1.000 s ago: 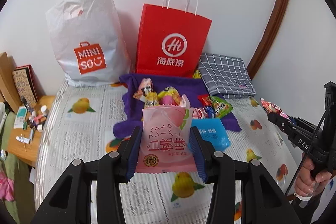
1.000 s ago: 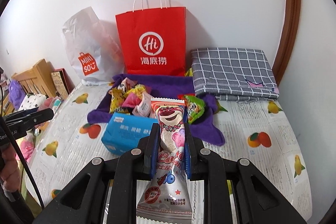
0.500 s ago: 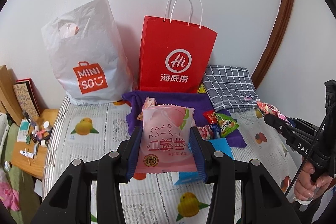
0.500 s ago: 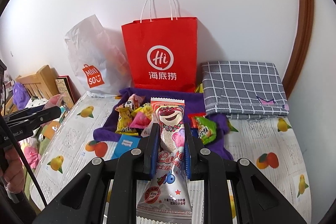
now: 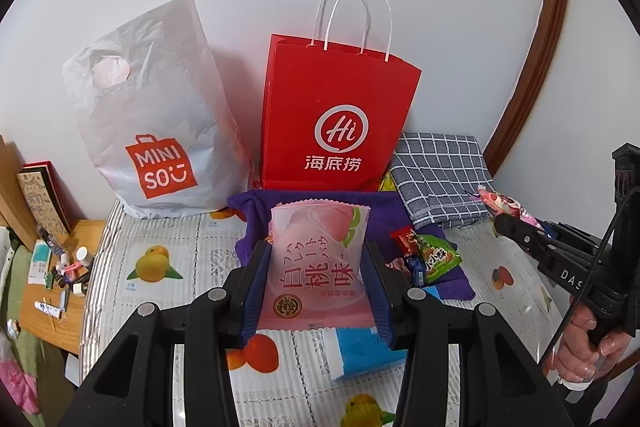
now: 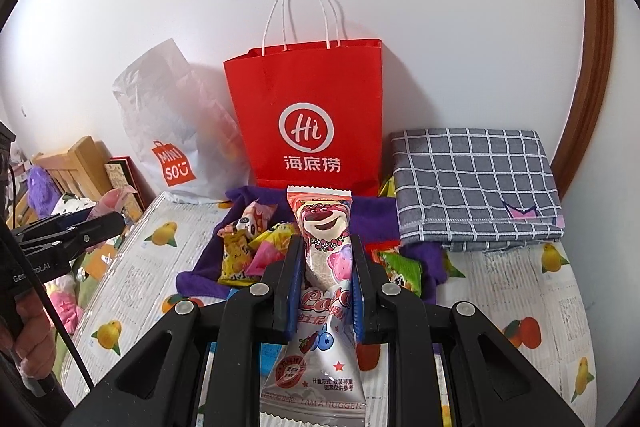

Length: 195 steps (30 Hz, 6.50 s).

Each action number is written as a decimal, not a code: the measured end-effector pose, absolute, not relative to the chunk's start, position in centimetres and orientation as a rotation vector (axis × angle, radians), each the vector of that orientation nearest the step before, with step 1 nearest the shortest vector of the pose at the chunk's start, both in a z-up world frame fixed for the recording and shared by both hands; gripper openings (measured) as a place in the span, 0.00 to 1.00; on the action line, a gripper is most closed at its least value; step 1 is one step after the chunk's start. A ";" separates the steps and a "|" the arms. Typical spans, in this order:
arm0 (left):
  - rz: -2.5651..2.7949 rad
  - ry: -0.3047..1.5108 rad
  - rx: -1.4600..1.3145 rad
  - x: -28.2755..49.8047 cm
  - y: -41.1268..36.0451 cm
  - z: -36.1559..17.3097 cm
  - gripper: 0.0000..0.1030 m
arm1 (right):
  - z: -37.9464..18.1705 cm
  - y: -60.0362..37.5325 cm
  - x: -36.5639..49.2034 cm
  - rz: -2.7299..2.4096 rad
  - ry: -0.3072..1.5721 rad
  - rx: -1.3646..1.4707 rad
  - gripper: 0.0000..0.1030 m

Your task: Organize snacks

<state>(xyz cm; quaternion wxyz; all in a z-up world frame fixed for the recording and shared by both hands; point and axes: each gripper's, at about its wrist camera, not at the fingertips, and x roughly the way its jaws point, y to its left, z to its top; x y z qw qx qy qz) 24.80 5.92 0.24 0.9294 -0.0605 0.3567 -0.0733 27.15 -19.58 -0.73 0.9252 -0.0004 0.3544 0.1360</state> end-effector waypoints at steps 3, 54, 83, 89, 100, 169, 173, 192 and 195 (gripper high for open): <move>-0.151 0.732 -0.125 25.1 5.8 0.2 0.42 | -1.1 -19.4 28.0 0.283 0.736 -0.004 0.20; -0.182 0.863 -0.116 36.2 4.6 -5.4 0.42 | -8.8 -18.7 39.9 0.311 0.885 -0.037 0.21; -0.220 1.052 -0.104 41.9 1.5 -13.6 0.42 | -17.9 -17.3 43.0 0.354 1.141 -0.062 0.21; -0.225 1.060 -0.106 42.0 1.3 -14.0 0.42 | -19.0 -16.6 43.3 0.344 1.164 -0.073 0.22; -0.236 1.090 -0.139 42.3 1.6 -14.5 0.43 | -19.3 -15.8 43.3 0.356 1.170 -0.104 0.32; -0.188 0.983 -0.160 36.1 1.9 -8.4 0.68 | -10.9 -15.6 38.8 0.346 0.982 -0.185 0.22; -0.192 0.944 -0.137 33.9 1.5 -6.5 0.68 | -7.2 -16.1 35.9 0.302 0.895 -0.184 0.36; -0.184 0.753 -0.119 19.5 0.5 1.4 0.80 | 0.3 -19.9 21.8 0.178 0.822 -0.030 0.47; -0.178 0.732 -0.123 17.4 0.4 2.1 0.81 | 1.1 -20.2 19.4 0.150 0.805 -0.023 0.56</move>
